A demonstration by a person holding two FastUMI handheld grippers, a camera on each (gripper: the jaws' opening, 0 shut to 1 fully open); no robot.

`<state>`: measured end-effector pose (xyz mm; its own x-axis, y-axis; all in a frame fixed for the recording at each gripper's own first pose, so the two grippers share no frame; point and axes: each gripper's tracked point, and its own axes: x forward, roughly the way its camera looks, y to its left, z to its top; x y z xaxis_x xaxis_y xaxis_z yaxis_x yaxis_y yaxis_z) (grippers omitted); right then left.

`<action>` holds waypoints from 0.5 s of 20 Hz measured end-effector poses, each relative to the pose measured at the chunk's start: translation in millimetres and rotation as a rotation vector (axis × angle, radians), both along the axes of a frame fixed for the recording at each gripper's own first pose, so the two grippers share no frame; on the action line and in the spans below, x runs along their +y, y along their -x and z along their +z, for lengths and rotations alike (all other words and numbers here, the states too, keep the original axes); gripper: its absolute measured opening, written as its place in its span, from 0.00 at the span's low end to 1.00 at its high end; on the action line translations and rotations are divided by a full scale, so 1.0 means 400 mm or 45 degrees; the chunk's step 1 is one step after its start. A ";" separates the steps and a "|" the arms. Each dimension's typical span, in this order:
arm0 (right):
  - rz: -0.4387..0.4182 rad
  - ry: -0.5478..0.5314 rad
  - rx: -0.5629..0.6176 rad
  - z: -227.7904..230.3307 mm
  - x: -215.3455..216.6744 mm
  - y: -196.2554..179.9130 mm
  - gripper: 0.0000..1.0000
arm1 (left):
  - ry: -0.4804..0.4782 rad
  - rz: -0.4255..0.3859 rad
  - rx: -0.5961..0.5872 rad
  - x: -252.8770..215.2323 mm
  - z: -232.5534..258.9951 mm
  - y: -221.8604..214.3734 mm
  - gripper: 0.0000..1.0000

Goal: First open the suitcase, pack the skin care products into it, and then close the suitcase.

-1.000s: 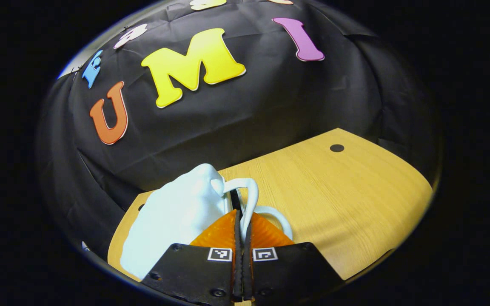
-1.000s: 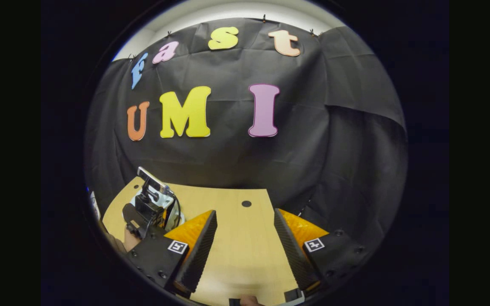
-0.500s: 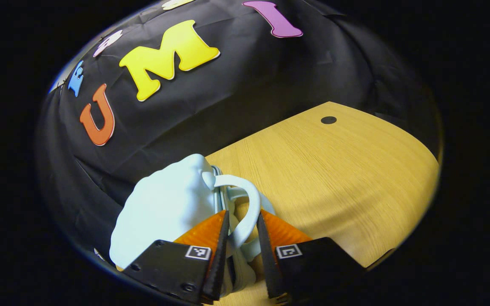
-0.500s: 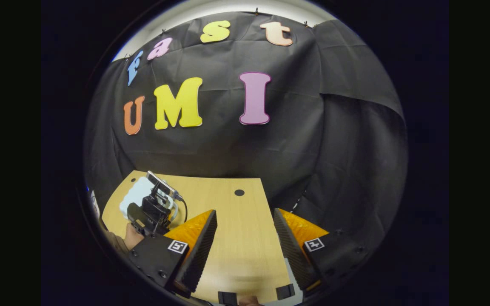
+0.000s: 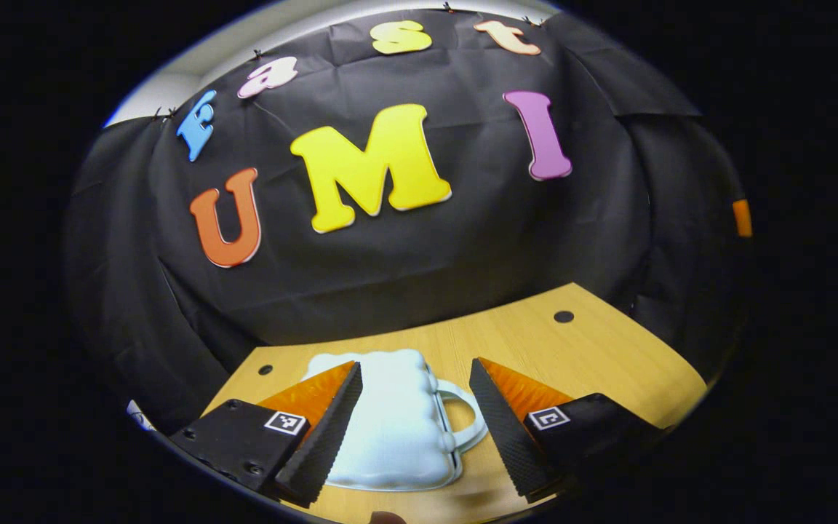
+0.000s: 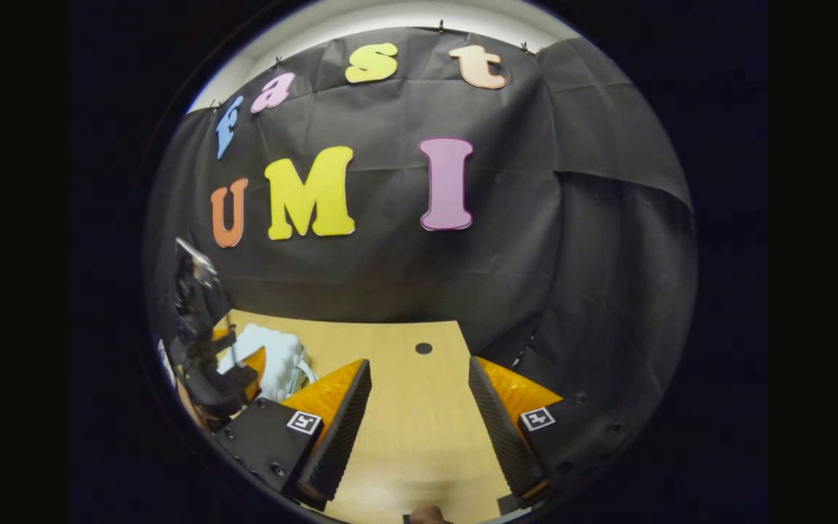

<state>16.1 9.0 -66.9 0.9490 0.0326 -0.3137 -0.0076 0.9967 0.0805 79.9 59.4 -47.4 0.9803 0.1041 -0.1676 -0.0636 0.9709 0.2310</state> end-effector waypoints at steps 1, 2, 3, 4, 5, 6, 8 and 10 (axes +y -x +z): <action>0.011 0.002 -0.011 0.007 0.031 -0.009 0.81 | 0.010 0.016 -0.040 0.029 0.049 0.020 0.96; 0.026 -0.002 -0.023 0.017 0.065 -0.015 0.80 | 0.030 0.033 -0.071 0.052 0.089 0.046 0.97; 0.049 -0.006 -0.038 0.029 0.115 -0.018 0.81 | 0.054 0.052 -0.107 0.083 0.132 0.075 0.97; 0.073 -0.006 -0.052 0.038 0.154 -0.020 0.81 | 0.068 0.076 -0.135 0.109 0.162 0.099 0.97; 0.099 0.000 -0.063 0.042 0.193 -0.019 0.81 | 0.087 0.101 -0.158 0.140 0.189 0.120 0.97; 0.132 0.013 -0.079 0.049 0.241 -0.018 0.80 | 0.124 0.123 -0.182 0.177 0.217 0.138 0.97; 0.179 0.030 -0.096 0.065 0.310 -0.014 0.81 | 0.171 0.144 -0.210 0.218 0.249 0.160 0.97; 0.212 0.048 -0.141 0.099 0.373 -0.016 0.81 | 0.189 0.179 -0.240 0.271 0.276 0.182 0.94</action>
<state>22.6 158.3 -27.5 0.9602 0.1824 -0.2115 -0.1796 0.9832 0.0326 7.1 167.7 63.1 0.9733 0.2293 -0.0075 -0.2285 0.9718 0.0584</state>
